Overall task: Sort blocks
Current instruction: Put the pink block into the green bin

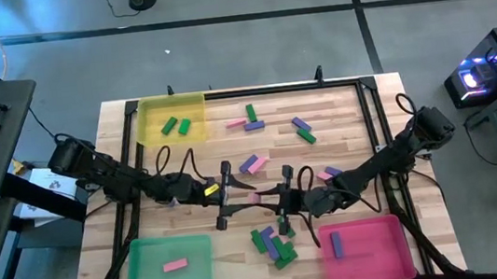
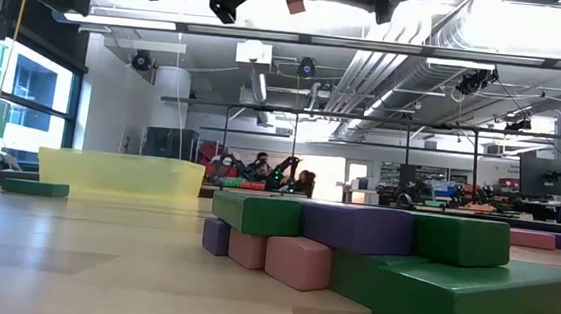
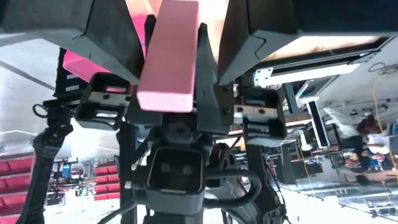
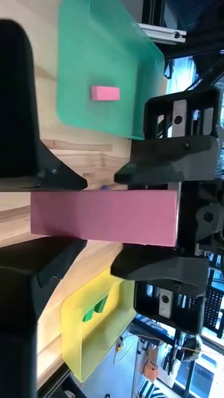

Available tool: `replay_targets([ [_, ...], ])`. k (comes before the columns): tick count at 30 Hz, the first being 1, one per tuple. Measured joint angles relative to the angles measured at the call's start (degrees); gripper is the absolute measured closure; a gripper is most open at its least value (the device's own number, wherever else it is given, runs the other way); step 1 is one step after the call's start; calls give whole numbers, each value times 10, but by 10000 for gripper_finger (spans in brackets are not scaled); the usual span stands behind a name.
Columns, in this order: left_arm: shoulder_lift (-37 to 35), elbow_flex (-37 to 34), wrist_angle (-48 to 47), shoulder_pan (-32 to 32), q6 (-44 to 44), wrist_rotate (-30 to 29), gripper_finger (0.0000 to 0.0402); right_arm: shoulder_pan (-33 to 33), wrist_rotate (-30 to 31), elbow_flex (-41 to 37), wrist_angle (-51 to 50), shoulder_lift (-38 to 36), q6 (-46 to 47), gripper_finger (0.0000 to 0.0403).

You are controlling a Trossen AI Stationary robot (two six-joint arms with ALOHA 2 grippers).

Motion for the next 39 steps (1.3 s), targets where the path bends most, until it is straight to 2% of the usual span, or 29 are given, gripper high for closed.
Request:
replay_targets([
  [6, 0, 7, -2, 0, 0, 6, 227, 0, 0, 0, 0, 0, 0, 341],
  [9, 5, 17, -1, 0, 1, 27, 250, 0, 0, 0, 1, 0, 0, 341],
  [17, 16, 29, -11, 0, 9, 28, 323, 0, -3, 0, 0, 0, 7, 340],
  [21, 15, 29, -17, -6, 14, 17, 324, 0, -22, 0, -6, 0, 7, 319],
  [25, 8, 28, -45, -24, 16, -27, 324, 0, -30, 0, -32, -2, 20, 280],
  [27, -12, 31, -99, -38, 19, -63, 324, 0, -28, 0, -52, -6, 20, 263],
  [29, -42, 44, -194, -57, 15, -116, 324, 0, -19, 0, -65, -9, 25, 252],
  [33, -92, 108, -452, -106, -40, -212, 324, 0, -16, 0, -77, -10, 33, 248],
  [37, -96, 189, -712, -164, -167, -225, 324, 0, -16, 0, -86, -10, 32, 249],
  [39, -86, 221, -808, -195, -252, -205, 324, 0, -15, 0, -88, -10, 32, 250],
])
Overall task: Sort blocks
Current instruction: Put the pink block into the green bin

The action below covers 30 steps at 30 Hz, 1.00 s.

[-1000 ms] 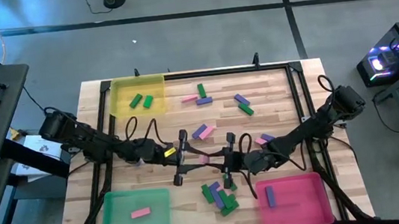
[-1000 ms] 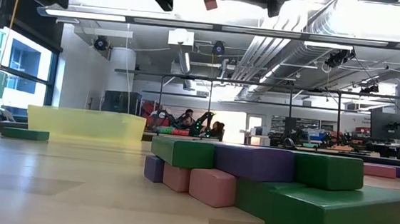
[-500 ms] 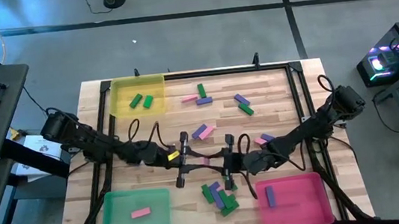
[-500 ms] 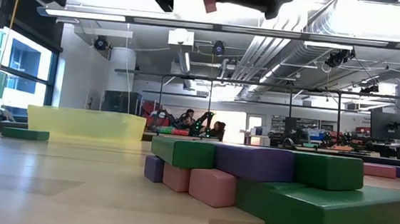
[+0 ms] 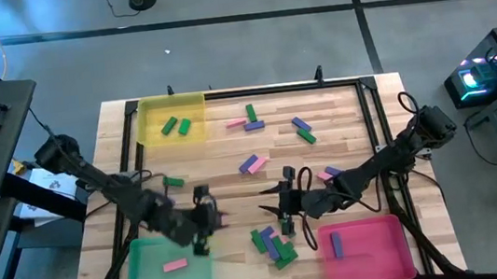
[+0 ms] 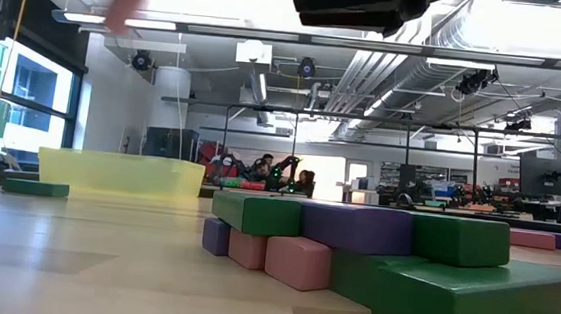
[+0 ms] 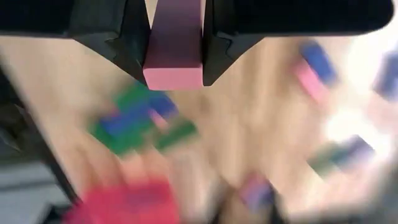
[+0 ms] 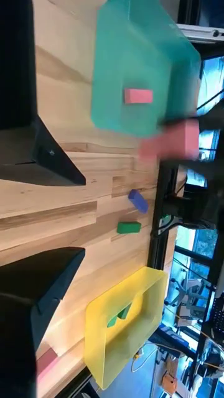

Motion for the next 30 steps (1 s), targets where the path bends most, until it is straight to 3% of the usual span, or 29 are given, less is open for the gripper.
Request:
replay_targets([
  [2, 6, 13, -68, -34, -96, 47, 324, 0, 0, 0, -5, 0, 0, 250],
  [5, 15, 13, -93, -91, -246, 100, 324, 1, -2, 0, -17, 0, 0, 250],
  [8, 25, 6, -100, -148, -386, 107, 324, 4, -3, 0, -25, 0, 0, 249],
  [12, 51, -7, -112, -198, -485, 105, 324, 8, -5, 0, -28, 0, -2, 249],
  [18, 111, -10, -203, -209, -547, 192, 322, 16, -5, 0, -29, 0, -12, 249],
  [23, 154, -10, -239, -195, -522, 250, 278, 17, -5, 0, -28, 0, -12, 249],
  [30, 170, -10, -249, -170, -513, 262, 255, 16, -5, 0, -25, 0, -10, 249],
])
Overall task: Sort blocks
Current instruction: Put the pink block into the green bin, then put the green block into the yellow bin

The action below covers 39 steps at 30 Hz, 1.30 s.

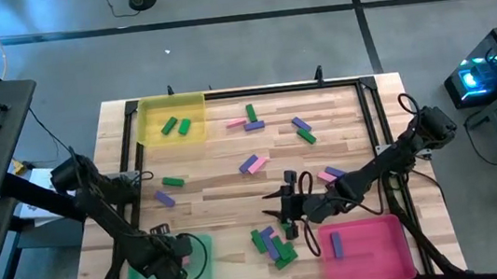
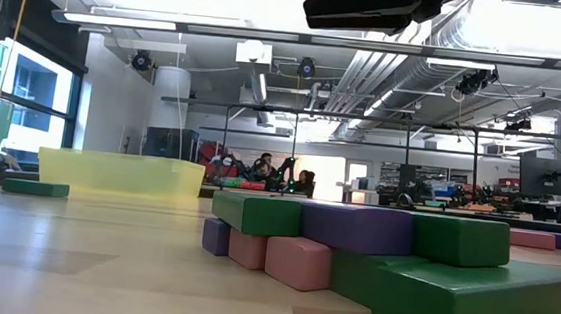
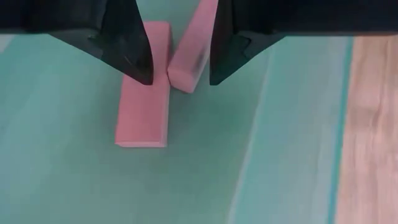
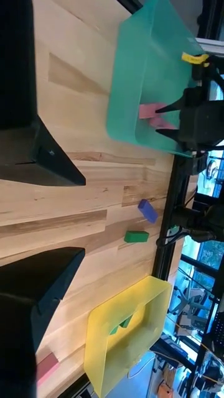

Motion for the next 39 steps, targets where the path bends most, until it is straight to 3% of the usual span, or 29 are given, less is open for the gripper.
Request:
replay_targets([
  [9, -55, 20, -36, 25, -26, 44, 253, 0, 0, 0, -3, 0, -1, 249],
  [13, -95, 50, -40, 30, -19, 16, 253, 0, 0, 0, -7, 0, 0, 249],
  [17, -131, 78, -39, 29, 56, -109, 253, 5, 0, 0, -14, 0, -1, 249],
  [23, -163, 83, -40, 40, 195, -397, 252, 42, 27, 0, -104, -47, 33, 249],
  [25, -166, 83, -41, 61, 209, -457, 252, 60, 53, 0, -145, -66, 55, 249],
  [31, -171, 83, -67, 210, 260, -382, 252, 106, 142, 0, -218, -97, 113, 249],
  [39, -171, 79, -143, 417, 390, -276, 225, 130, 157, 0, -279, -96, 189, 249],
])
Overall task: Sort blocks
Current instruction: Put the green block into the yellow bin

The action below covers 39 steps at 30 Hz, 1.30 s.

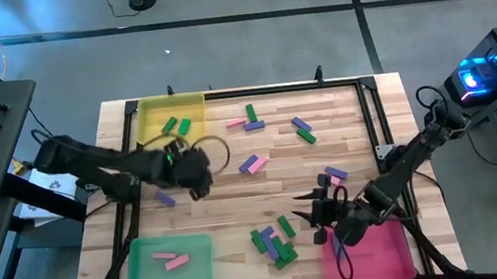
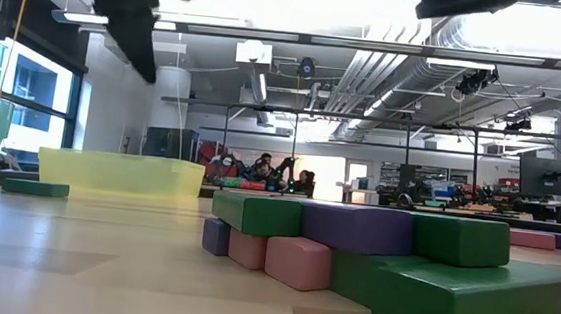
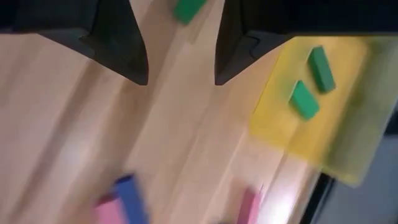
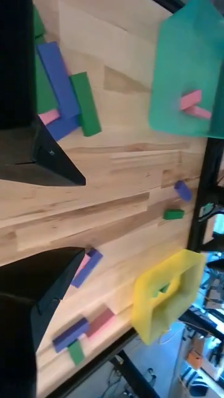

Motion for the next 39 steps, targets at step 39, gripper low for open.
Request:
replay_targets([
  [39, 130, -209, 62, 168, 307, 210, 174, 2, 37, 0, -54, 0, 79, 249],
])
